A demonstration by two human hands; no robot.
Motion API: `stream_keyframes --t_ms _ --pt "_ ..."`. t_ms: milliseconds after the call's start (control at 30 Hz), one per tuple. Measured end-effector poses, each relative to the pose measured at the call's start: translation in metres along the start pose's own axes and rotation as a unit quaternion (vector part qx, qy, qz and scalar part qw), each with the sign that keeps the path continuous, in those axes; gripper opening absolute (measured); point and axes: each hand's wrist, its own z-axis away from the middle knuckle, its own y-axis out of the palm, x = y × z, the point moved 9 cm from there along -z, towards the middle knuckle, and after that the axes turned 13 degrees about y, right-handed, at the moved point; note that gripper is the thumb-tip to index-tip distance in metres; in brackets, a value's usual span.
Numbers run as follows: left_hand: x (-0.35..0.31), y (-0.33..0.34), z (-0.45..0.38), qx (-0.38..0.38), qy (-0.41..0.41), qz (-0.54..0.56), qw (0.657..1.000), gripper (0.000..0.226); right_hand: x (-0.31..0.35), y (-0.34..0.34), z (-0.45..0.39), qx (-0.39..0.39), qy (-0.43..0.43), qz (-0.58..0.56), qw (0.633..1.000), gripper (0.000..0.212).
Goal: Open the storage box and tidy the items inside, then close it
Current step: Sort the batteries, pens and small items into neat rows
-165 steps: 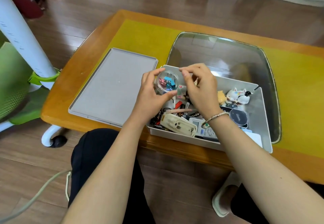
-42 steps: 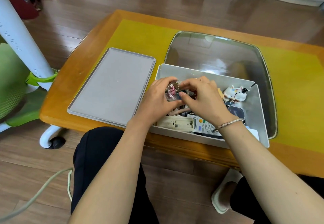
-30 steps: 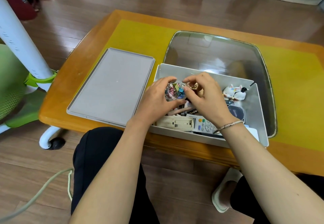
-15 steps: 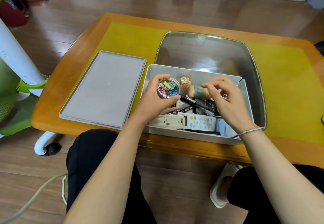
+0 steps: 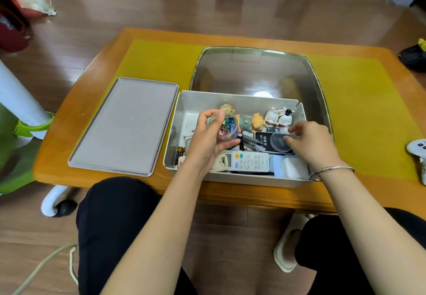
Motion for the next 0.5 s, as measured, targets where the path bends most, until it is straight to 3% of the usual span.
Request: stream_keyframes --t_ms 167,367,500 --pt "0.009 -0.002 0.004 -0.001 -0.025 0.003 1.000 0.009 0.019 0.021 0.002 0.032 -0.021 0.089 0.995 0.038" --pt "0.010 0.000 0.003 0.003 -0.031 0.001 1.000 0.014 0.029 0.033 0.001 0.047 -0.029 0.144 0.988 0.039" --pt "0.008 0.005 0.003 0.033 -0.018 -0.004 0.999 0.043 0.030 0.033 -0.001 0.037 -0.038 0.158 0.986 0.030"
